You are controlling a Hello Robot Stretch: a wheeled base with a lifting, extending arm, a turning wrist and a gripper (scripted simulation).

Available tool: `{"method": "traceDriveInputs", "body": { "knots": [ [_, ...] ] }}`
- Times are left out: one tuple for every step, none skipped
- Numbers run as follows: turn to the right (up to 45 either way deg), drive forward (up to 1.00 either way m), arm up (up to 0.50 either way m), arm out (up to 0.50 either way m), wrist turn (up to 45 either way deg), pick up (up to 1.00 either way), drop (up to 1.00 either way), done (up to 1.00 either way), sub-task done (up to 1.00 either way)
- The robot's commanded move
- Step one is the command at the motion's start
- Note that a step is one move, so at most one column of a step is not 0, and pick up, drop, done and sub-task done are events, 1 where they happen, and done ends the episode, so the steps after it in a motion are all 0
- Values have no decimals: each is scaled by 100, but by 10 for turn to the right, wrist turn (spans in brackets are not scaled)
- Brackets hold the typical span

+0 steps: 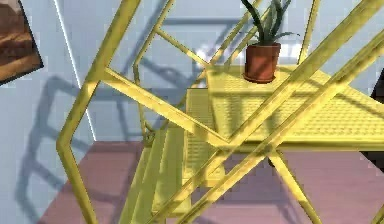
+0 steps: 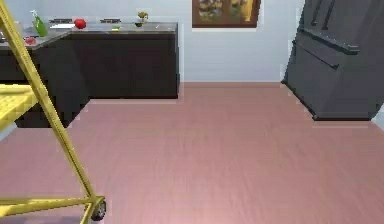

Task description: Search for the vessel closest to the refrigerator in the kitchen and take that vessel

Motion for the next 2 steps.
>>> {"method": "traceDriveInputs", "body": {
  "knots": [
    [450,0,0,0,0,0,0,0,0],
    [450,0,0,0,0,0,0,0,0]
  ]
}}
